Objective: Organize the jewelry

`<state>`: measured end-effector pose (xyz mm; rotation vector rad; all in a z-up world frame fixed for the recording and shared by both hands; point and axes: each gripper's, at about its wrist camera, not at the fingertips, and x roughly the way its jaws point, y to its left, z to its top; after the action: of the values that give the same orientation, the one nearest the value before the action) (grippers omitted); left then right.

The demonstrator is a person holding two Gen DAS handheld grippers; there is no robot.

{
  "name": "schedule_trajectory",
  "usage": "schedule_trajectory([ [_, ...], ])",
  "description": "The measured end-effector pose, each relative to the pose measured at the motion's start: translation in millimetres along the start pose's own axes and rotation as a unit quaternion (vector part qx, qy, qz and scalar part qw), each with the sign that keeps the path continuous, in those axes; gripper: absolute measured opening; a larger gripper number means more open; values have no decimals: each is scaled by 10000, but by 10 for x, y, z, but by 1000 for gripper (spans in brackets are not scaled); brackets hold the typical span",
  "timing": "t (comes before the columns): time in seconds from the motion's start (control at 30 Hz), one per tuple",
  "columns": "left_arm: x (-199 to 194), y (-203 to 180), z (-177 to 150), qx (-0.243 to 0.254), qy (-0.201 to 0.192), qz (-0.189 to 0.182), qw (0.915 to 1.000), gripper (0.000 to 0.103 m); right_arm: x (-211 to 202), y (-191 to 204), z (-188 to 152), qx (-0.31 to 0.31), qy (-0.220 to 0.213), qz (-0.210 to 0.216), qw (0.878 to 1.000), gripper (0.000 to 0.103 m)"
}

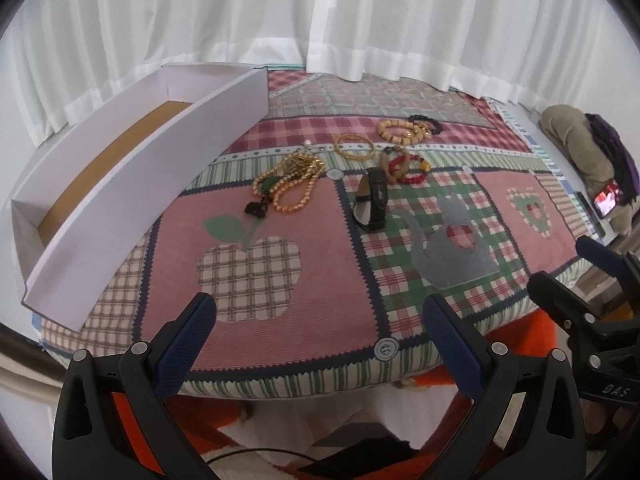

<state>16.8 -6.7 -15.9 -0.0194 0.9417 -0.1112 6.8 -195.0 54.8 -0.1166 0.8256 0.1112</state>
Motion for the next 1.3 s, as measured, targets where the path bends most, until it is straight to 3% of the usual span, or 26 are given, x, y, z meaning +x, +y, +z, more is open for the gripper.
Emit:
schedule_trajectory([
  [0.77,121,48,22,-70,175,53,9998,102,89,-15,-19,28,108,39,9999,103],
  [0.97,177,137,192,-148,154,3,9998,102,96,-64,-27,141,103,68,9998,103],
  [1.13,397,-92,432,218,127,-177,9995,102,138,-123,-30,239,167,99,9995,103],
  [1.3,976,-432,679,550,333,-164,9978,102,126,-179,-36,343,142,71,9993,103],
])
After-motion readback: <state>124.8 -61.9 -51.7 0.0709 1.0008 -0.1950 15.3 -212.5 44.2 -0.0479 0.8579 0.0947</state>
